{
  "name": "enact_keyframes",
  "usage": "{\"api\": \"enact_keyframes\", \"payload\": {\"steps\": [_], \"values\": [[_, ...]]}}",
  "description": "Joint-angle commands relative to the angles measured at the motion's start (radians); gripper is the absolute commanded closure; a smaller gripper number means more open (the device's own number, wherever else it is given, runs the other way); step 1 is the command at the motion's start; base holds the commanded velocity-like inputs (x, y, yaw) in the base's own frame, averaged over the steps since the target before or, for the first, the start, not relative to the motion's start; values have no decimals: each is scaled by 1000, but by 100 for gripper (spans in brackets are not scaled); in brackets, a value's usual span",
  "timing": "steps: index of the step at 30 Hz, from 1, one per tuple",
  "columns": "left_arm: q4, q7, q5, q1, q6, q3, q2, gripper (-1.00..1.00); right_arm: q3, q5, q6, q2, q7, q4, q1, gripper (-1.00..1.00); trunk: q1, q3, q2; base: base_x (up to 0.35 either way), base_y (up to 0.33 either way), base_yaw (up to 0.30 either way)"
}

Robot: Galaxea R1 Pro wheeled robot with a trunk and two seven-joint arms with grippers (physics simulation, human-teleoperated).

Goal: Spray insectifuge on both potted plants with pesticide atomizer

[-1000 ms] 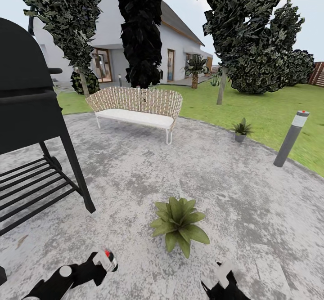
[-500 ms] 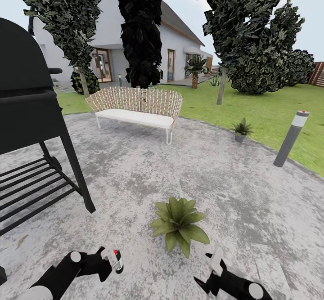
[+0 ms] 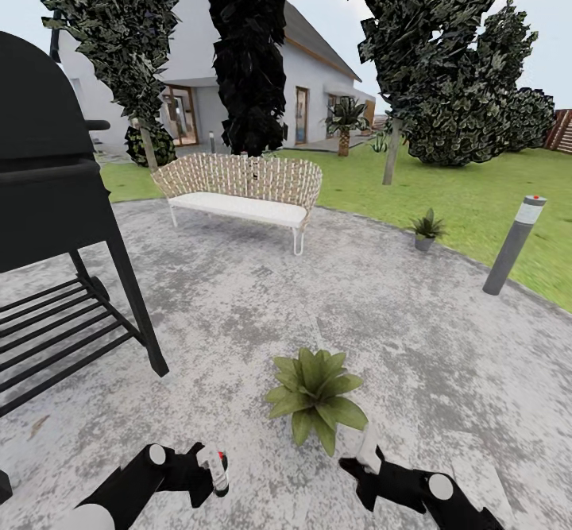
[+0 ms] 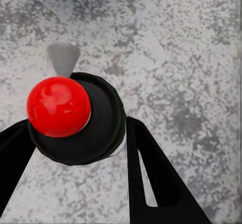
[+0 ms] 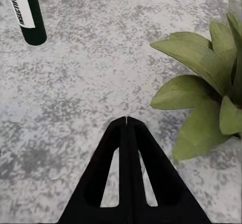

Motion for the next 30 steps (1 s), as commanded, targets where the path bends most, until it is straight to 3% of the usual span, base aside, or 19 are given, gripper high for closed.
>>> {"api": "enact_keyframes", "payload": {"steps": [1,6,9,15,21,27,30], "values": [[-2,-2,-11,0,-5,-2,-8,100,2,8,-6,1,-1,-1,-2,100,0,-1,0,0,0,0],[-1,-2,-41,0,-2,-29,-40,100,4,10,-5,30,0,0,-7,100,0,-1,0,0,0,0],[-1,-2,-64,0,-2,-41,-73,100,4,10,-5,51,0,0,-7,100,0,-1,0,0,0,0],[-6,-2,-113,0,-2,-48,-90,100,5,13,-4,90,1,2,-9,100,0,-1,0,0,0,0],[-30,-3,-123,0,-3,-52,-111,100,5,80,59,132,2,0,-10,100,0,-1,0,0,0,0],[-33,-2,-189,0,-2,-52,-148,100,4,96,90,144,3,-11,-16,100,0,-1,0,0,0,0],[-33,-2,-202,0,-2,-52,-161,100,4,97,92,146,3,-13,-16,100,0,-1,0,0,0,0]]}}
